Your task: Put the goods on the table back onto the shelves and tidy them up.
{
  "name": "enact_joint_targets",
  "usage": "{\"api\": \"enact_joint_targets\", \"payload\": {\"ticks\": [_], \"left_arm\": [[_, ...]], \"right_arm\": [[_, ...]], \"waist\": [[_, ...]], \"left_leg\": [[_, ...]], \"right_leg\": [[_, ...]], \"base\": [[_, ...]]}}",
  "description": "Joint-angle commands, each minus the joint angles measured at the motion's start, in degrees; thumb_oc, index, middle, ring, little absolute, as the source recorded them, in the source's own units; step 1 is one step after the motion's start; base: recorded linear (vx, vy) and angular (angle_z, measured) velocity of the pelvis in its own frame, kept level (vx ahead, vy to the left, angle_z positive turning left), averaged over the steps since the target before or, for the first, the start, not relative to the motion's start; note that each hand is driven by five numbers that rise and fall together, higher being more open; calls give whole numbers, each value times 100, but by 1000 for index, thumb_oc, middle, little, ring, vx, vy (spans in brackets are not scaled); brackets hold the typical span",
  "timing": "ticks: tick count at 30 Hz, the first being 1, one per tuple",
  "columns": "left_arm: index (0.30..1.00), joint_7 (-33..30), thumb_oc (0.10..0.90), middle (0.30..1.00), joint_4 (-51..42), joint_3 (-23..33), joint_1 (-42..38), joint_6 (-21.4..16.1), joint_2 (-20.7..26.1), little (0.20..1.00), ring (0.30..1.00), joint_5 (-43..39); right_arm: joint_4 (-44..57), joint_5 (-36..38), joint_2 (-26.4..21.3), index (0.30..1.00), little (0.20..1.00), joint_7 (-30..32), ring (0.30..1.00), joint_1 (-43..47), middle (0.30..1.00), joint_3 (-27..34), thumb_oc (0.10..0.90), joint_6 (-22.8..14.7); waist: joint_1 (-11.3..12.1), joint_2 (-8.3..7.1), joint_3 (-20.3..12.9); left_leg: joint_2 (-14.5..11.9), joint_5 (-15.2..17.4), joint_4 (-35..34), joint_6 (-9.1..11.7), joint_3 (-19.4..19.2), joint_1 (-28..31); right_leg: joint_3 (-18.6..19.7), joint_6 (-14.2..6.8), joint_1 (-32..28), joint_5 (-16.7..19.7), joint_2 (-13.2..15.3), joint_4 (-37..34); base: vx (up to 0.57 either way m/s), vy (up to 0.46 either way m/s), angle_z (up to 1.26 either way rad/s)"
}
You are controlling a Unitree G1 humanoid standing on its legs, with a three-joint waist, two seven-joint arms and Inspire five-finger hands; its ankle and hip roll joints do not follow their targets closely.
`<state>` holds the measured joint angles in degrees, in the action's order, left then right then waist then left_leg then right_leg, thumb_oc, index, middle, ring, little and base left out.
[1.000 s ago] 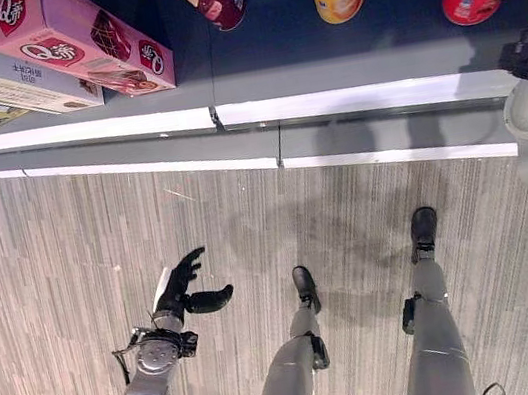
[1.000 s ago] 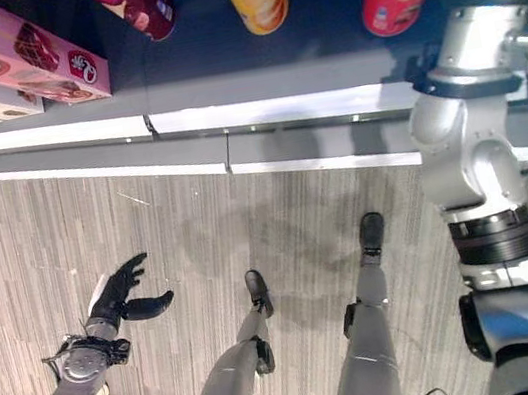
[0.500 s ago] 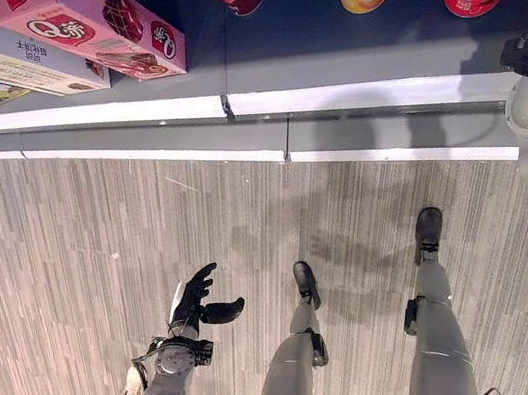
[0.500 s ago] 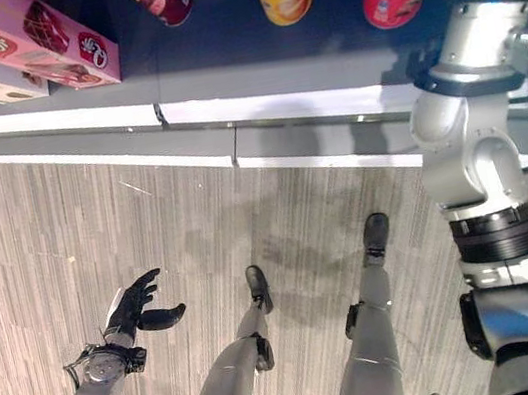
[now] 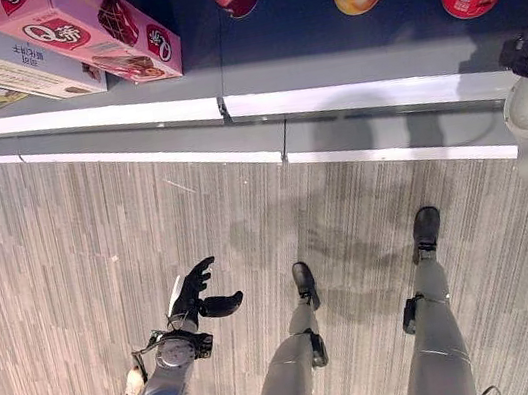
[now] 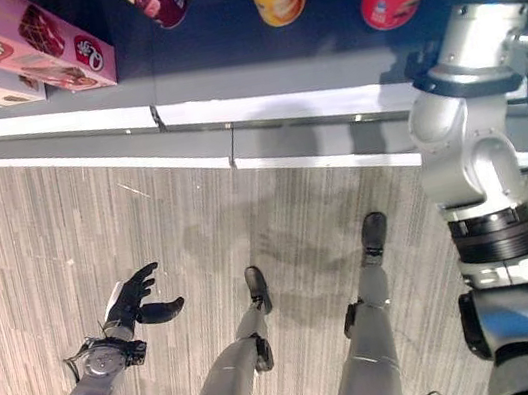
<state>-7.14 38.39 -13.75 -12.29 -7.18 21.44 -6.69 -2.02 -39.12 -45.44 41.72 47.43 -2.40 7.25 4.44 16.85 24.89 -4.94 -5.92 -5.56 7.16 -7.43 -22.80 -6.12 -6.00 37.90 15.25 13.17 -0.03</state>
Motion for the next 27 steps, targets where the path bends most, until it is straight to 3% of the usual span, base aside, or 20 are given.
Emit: {"api": "enact_joint_targets", "payload": {"ticks": [1, 17, 18, 19, 20, 21, 27], "left_arm": [[900, -294, 800, 900, 179, -191, 17, -74, 315, 900, 900, -35], [900, -365, 800, 900, 342, -229, -90, -51, 242, 900, 900, 18], [900, -365, 800, 900, 346, -234, -93, -53, 242, 900, 900, 19], [900, -371, 800, 900, 355, -230, -106, -46, 242, 900, 900, 25], [900, -371, 800, 900, 355, -230, -107, -46, 241, 900, 900, 26], [900, -371, 800, 900, 355, -230, -107, -46, 241, 900, 900, 26], [900, -397, 800, 900, 449, -238, -184, -19, 210, 900, 900, 33]], "right_arm": [[372, 7, -245, 300, 300, 403, 300, 519, 300, 235, 400, -126], [336, 23, -208, 300, 300, 431, 300, 488, 300, 193, 400, -127], [330, 25, -208, 361, 361, 431, 361, 495, 361, 193, 441, -123], [330, 29, -208, 542, 542, 434, 542, 497, 542, 188, 562, -124], [329, 30, -208, 629, 629, 435, 629, 498, 629, 187, 620, -124], [329, 30, -208, 900, 900, 435, 900, 499, 900, 187, 800, -124], [395, 71, -151, 900, 900, 434, 900, 462, 900, 192, 800, -158]], "waist": [[141, 84, 129], [119, 43, 133], [120, 42, 139], [117, 38, 136], [117, 38, 137], [117, 38, 137], [111, 2, 126]], "left_leg": [[-253, 825, 56, 296, 82, 632], [-249, 838, 56, 281, 106, 654], [-252, 838, 56, 279, 106, 655], [-254, 840, 56, 278, 106, 655], [-254, 840, 56, 278, 106, 656], [-254, 840, 56, 278, 105, 656], [-259, 860, 56, 265, 105, 708]], "right_leg": [[275, -807, 38, -2011, 560, 1972], [266, -808, 71, -1994, 568, 2037], [262, -809, 72, -1994, 575, 2051], [269, -808, 70, -1995, 573, 2048], [269, -808, 69, -1995, 573, 2048], [269, -808, 69, -1995, 573, 2048], [274, -800, 62, -2008, 561, 2086]], "base": [[0, 0, 0], [0, 0, 0], [0, 0, 0], [0, 0, 0], [0, 0, 0], [0, 0, 0], [0, 0, 0]]}}
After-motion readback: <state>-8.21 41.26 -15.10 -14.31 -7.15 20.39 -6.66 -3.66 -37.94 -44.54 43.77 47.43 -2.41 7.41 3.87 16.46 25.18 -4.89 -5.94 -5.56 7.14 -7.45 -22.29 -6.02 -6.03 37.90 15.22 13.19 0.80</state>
